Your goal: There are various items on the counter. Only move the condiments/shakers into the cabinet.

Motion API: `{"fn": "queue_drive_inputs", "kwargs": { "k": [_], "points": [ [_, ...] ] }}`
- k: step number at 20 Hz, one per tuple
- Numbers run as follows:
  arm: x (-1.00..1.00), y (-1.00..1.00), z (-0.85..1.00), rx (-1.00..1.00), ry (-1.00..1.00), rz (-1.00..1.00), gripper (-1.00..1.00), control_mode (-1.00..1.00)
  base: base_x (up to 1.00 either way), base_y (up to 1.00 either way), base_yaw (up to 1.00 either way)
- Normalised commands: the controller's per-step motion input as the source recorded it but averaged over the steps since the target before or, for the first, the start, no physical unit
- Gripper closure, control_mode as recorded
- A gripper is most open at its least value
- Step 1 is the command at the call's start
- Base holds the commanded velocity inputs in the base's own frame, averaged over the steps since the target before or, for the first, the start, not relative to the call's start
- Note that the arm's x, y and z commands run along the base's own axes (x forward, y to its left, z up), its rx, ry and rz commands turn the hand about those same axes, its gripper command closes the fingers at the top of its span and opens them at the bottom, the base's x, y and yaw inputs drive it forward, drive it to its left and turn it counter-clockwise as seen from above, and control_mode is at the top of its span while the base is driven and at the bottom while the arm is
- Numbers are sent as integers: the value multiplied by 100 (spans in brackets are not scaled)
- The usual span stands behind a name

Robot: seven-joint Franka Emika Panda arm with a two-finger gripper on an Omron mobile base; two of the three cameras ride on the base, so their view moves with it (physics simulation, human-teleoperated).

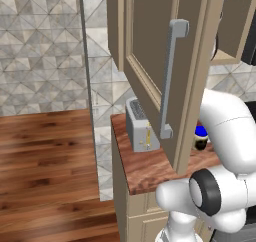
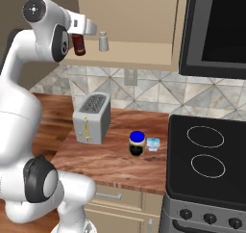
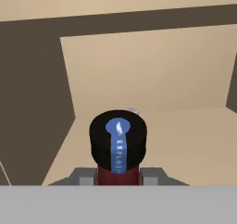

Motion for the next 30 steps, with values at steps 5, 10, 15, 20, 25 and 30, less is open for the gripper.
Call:
{"fn": "queue_drive_inputs", "kwargs": {
  "k": [5, 10, 15, 20, 25, 30],
  "points": [
    [13, 0, -13, 0, 0, 0, 100, -100, 0, 0, 0],
    [17, 0, -15, -1, 0, 0, 100, -100, 0, 0, 0],
    [22, 0, -10, -1, 0, 0, 100, -100, 0, 0, 0],
    [22, 0, -6, -1, 0, 0, 100, -100, 0, 0, 0],
    [19, 0, -3, 0, 0, 0, 100, -100, 0, 0, 0],
    [23, 0, -2, 0, 0, 0, 100, -100, 0, 0, 0]
  ]
}}
